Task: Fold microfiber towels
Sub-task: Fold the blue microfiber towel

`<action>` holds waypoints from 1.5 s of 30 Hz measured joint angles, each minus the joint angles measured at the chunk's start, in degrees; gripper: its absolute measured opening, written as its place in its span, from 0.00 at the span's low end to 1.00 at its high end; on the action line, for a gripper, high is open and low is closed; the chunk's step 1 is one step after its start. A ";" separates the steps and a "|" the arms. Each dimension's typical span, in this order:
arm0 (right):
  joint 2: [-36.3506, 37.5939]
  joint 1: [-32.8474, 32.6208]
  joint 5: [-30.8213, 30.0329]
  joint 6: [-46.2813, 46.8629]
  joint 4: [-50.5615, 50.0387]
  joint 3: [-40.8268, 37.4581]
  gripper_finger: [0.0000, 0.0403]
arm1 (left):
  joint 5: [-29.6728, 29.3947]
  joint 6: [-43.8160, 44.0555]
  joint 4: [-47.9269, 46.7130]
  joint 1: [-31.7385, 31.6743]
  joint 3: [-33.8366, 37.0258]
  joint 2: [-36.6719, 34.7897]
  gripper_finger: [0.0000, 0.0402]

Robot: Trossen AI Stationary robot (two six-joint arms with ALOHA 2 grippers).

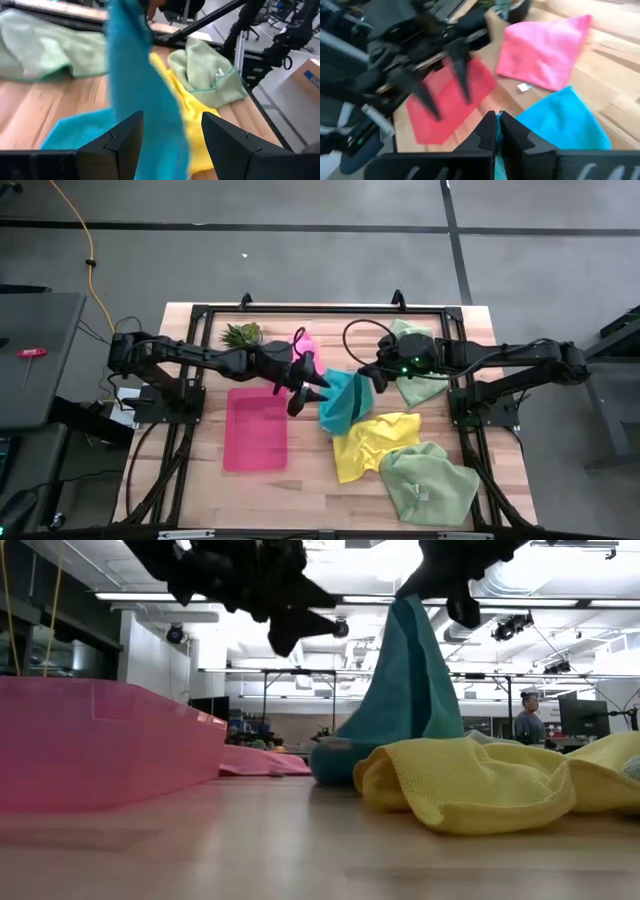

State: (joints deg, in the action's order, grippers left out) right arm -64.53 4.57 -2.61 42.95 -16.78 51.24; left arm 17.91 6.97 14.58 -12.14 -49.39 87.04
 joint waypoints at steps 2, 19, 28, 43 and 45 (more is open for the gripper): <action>0.00 0.80 -1.90 1.17 -0.38 0.00 0.00 | -1.14 -0.43 -0.60 0.81 -0.01 -0.01 0.48; -9.76 6.30 -11.40 21.95 1.00 0.11 0.00 | -24.28 -2.67 6.52 11.55 0.01 13.80 0.48; -13.57 8.38 -6.47 24.58 6.86 0.09 0.00 | -29.55 -13.59 12.08 13.88 -3.09 22.17 0.48; -13.27 9.01 -4.34 25.14 8.87 0.07 0.00 | -30.40 -24.14 1.61 11.72 -14.29 32.46 0.48; -13.27 9.01 -4.33 25.15 9.19 0.07 0.00 | -29.93 -24.05 0.26 11.39 -14.24 32.77 0.48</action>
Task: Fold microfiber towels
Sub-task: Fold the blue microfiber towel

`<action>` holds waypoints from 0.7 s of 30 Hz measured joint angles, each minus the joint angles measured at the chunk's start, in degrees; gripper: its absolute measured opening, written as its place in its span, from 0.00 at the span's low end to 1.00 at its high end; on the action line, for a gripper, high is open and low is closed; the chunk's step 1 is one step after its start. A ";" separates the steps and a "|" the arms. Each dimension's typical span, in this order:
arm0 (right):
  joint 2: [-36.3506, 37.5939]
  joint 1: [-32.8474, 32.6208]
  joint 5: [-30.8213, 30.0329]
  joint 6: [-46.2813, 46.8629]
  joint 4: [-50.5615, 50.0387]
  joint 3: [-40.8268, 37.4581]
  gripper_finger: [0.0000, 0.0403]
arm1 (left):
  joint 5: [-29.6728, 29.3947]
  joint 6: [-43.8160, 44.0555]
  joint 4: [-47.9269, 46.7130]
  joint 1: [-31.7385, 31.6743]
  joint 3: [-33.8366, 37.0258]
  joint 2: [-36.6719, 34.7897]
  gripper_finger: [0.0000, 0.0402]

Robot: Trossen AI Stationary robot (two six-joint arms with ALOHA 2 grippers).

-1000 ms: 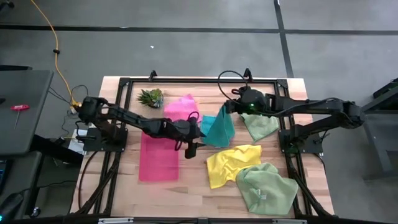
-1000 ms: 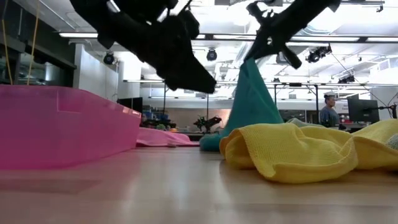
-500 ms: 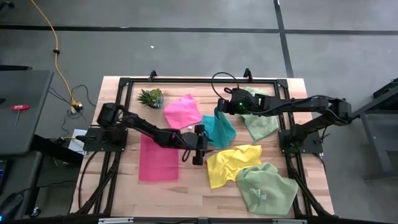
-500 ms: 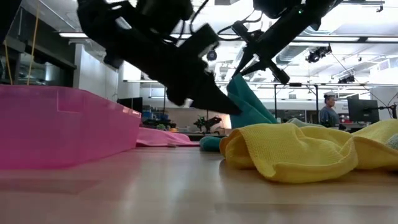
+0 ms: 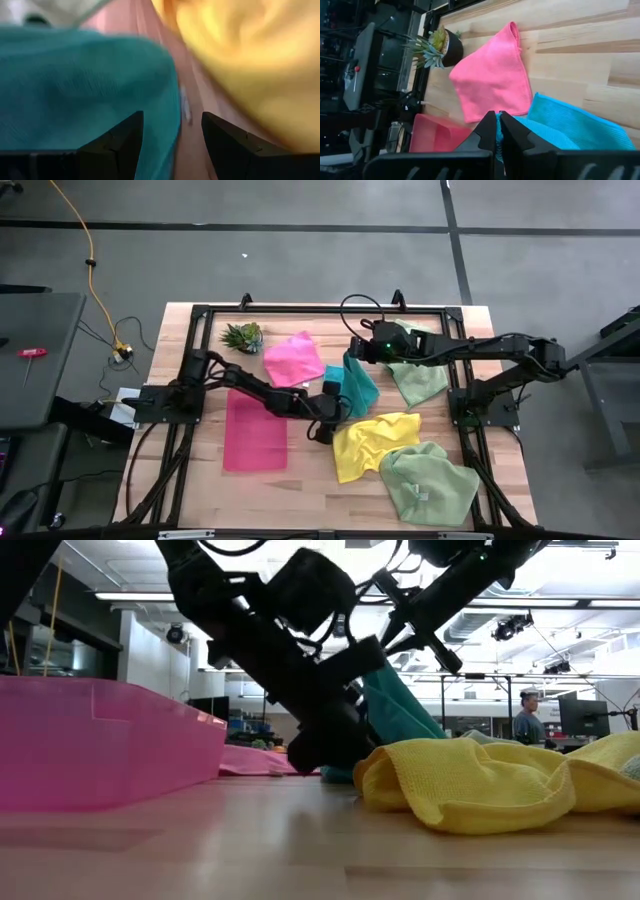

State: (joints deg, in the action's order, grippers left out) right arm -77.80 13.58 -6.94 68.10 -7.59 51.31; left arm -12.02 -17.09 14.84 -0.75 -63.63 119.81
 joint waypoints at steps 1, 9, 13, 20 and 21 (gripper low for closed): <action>0.00 0.00 0.00 0.03 0.30 0.00 0.00 | 0.09 -0.04 -0.59 -0.05 -0.07 -0.01 0.48; 0.02 0.00 0.00 0.04 0.63 0.00 0.00 | 0.07 -2.42 -1.47 -0.05 -0.11 -0.06 0.39; 0.02 0.00 0.01 0.01 0.60 0.00 0.00 | 0.15 -1.09 -2.24 0.23 -0.11 -0.06 0.20; 0.02 0.30 3.07 -2.56 0.55 -0.01 0.00 | 0.82 1.86 -6.10 -0.55 0.08 -2.49 0.03; 0.05 0.31 3.51 -3.10 0.42 -0.02 0.00 | 0.82 2.02 -6.98 -0.86 0.04 -3.00 0.03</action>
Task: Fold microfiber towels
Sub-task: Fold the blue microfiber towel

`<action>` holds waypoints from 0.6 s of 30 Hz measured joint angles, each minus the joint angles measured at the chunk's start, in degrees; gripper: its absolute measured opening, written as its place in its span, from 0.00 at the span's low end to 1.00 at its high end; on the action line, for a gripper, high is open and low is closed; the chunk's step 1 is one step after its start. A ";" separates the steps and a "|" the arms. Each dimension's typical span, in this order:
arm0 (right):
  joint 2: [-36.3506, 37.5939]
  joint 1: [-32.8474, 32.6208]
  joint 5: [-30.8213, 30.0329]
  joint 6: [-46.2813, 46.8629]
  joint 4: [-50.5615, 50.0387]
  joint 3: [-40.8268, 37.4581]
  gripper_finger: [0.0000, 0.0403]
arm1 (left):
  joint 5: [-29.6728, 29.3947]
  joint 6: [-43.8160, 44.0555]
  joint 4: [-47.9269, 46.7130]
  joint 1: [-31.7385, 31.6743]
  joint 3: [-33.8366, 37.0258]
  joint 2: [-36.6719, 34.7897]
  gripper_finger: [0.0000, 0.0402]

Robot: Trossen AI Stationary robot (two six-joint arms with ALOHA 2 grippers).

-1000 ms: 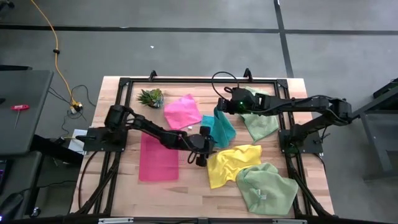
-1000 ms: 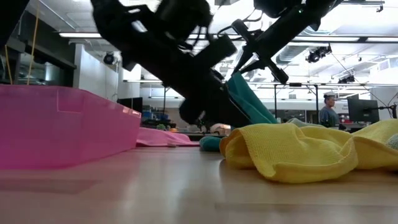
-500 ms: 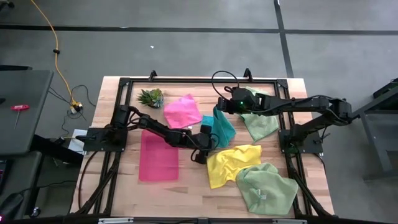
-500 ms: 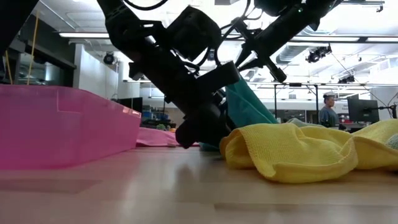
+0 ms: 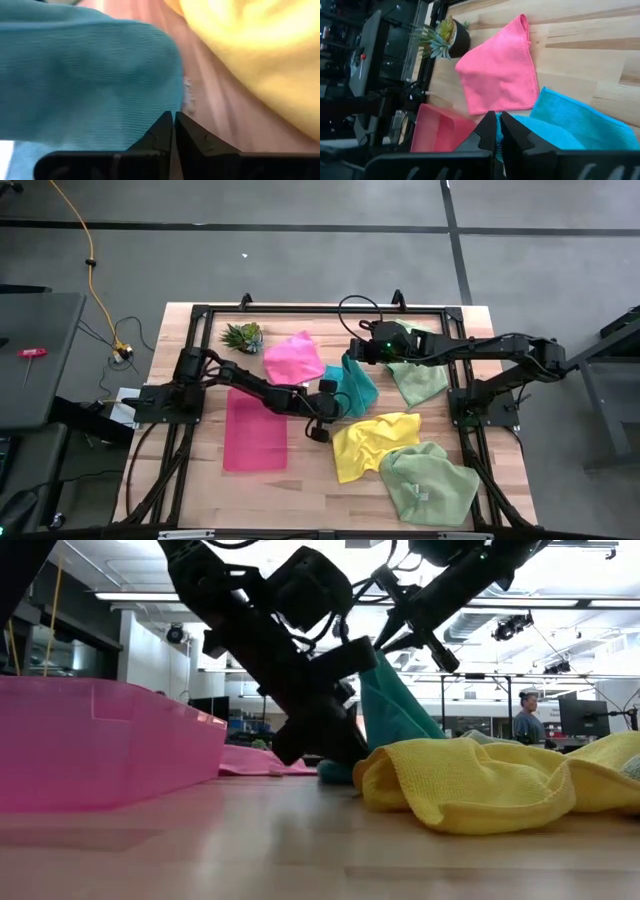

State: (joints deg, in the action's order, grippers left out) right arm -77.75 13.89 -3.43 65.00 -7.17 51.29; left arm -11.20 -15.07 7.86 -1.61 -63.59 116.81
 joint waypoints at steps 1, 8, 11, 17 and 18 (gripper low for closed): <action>0.15 0.00 0.43 -0.82 -0.08 -0.04 0.00 | 0.03 0.29 -1.57 -0.35 0.00 -0.58 0.02; 3.26 0.00 3.01 -9.04 -1.09 -0.04 0.00 | 7.18 2.69 -10.56 -3.50 0.02 -9.09 0.00; 5.10 0.09 3.92 -12.81 -2.76 -0.04 0.00 | 9.75 2.56 -13.36 -4.82 0.07 -13.52 0.00; 6.67 0.11 5.58 -16.03 -8.24 -0.04 0.00 | 14.08 3.05 -14.96 -7.07 0.02 -20.62 0.00; 6.71 0.11 5.44 -16.01 -9.00 -0.04 0.00 | 14.18 3.12 -14.78 -7.19 0.07 -21.14 0.00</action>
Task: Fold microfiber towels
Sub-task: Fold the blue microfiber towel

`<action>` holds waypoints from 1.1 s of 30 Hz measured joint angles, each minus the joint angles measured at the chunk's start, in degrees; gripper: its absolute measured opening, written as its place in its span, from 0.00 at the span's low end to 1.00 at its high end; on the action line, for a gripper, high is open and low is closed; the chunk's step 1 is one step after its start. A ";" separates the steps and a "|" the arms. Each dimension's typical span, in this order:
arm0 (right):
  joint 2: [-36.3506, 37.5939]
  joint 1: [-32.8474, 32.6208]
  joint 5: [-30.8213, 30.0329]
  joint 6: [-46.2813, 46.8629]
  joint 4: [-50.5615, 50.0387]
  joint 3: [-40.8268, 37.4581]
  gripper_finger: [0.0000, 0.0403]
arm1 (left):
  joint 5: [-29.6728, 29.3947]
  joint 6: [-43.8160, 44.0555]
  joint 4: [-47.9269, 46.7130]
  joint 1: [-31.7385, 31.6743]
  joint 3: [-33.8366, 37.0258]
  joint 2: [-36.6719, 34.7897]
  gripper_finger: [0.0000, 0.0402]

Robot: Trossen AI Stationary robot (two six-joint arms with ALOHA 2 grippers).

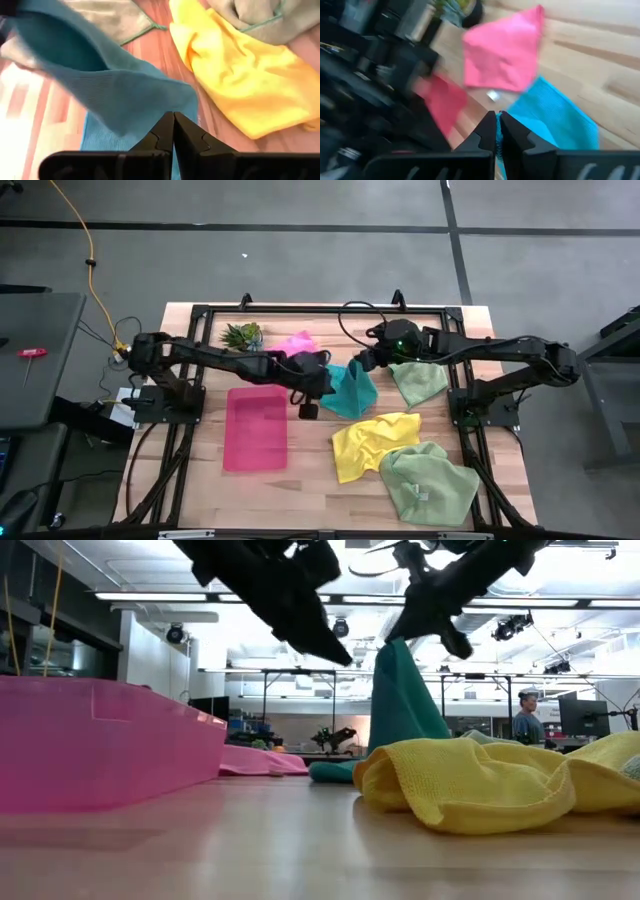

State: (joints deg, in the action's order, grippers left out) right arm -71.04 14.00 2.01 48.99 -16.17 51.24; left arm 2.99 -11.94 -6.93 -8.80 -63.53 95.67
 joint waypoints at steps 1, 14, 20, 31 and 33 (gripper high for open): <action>-0.07 0.00 -0.05 0.29 0.00 0.00 0.00 | -0.09 0.00 1.30 0.00 -0.10 -0.11 0.00; -0.33 0.00 -3.09 5.42 -0.61 0.00 0.00 | -10.40 20.24 22.48 5.22 -1.25 14.03 0.06; -0.33 0.00 -3.54 6.51 -0.37 0.00 0.00 | -12.97 26.37 22.12 5.84 -7.73 21.13 0.25; -0.36 0.00 -5.19 7.60 -0.33 0.00 0.00 | -21.77 36.00 12.45 5.94 -14.41 25.43 0.55; -0.36 0.00 -5.24 7.58 -0.32 0.00 0.00 | -22.02 36.02 13.00 5.99 -14.43 25.46 0.55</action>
State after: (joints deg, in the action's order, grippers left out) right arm -71.40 14.00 -3.22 56.58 -16.49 51.24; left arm -19.03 24.08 6.08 -2.82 -77.95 121.13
